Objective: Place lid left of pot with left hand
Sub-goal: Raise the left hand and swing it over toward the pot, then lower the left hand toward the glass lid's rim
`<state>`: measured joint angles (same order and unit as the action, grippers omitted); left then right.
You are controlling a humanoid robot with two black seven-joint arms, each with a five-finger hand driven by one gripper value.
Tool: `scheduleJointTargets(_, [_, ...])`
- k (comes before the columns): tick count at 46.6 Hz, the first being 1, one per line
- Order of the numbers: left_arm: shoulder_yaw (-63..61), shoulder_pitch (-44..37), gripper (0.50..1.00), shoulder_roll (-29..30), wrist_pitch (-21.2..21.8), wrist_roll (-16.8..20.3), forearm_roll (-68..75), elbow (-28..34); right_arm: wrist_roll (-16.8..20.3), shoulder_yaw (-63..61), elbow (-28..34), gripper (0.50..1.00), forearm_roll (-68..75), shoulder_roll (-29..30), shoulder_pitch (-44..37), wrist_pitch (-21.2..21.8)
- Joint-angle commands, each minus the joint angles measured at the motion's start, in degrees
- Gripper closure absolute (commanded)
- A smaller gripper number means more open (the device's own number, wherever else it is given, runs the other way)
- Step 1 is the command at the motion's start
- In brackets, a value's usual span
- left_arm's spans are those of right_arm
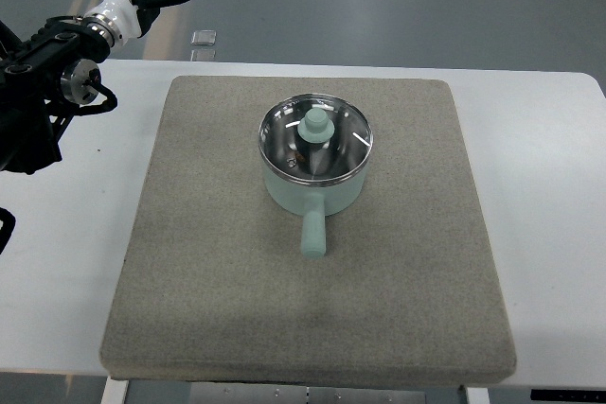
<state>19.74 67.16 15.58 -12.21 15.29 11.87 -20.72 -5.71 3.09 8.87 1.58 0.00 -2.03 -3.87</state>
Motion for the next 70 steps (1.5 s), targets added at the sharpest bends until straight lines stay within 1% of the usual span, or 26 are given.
scheduleJointTargets(1, [-1.71, 1.31, 0.501, 0.94, -0.27, 0.01, 1.31, -1.52, 0.0, -0.01, 0.0, 0.579, 0.0, 0.0, 0.01, 0.0])
scheduleJointTargets(10, [-6.38, 4.03, 0.501, 3.84, -0.36, -0.08, 7.55, -8.72, 0.0, -0.02, 0.0, 0.579, 0.0, 0.0, 0.01, 0.0])
scheduleJointTargets(18, [-6.55, 5.79, 0.501, 4.55, -0.62, -0.34, 14.31, -14.17, 0.0, -0.02, 0.0, 0.579, 0.0, 0.0, 0.01, 0.0])
scheduleJointTargets(21, [-6.55, 6.41, 0.504, 4.55, -1.41, -0.34, 18.35, -16.1, 0.0, 0.07, 0.0, 0.579, 0.0, 0.0, 0.01, 0.0])
scheduleJointTargets(24, [-6.55, 7.11, 0.501, 4.81, -3.43, -0.34, 22.57, -17.77, 0.0, -0.02, 0.0, 0.579, 0.0, 0.0, 0.01, 0.0])
scheduleJointTargets(29, [-6.55, 8.6, 0.501, 5.43, -8.17, -0.43, 28.55, -19.71, 0.0, -0.02, 0.0, 0.579, 0.0, 0.0, 0.01, 0.0])
scheduleJointTargets(38, [-6.47, 11.24, 0.501, 6.39, -17.31, -0.34, 35.5, -20.06, 0.0, -0.02, 0.0, 0.579, 0.0, 0.0, 0.01, 0.0])
scheduleJointTargets(44, [-6.47, 13.26, 0.501, 6.92, -19.78, -0.17, 40.24, -21.47, 0.0, -0.02, 0.0, 0.579, 0.0, 0.0, 0.01, 0.0])
scheduleJointTargets(51, [-6.47, 15.72, 0.501, 9.03, -22.68, 0.01, 43.85, -25.07, 0.0, -0.02, 0.0, 0.579, 0.0, 0.0, 0.01, 0.0])
scheduleJointTargets(65, [-6.47, 16.43, 0.501, 9.03, -22.79, 0.45, 51.49, -29.9, 0.0, -0.02, 0.0, 0.579, 0.0, 0.0, 0.01, 0.0])
scheduleJointTargets(70, [-6.47, 16.51, 0.501, 8.77, -22.79, 1.5, 56.76, -30.87, 0.0, -0.02, 0.0, 0.579, 0.0, 0.0, 0.01, 0.0])
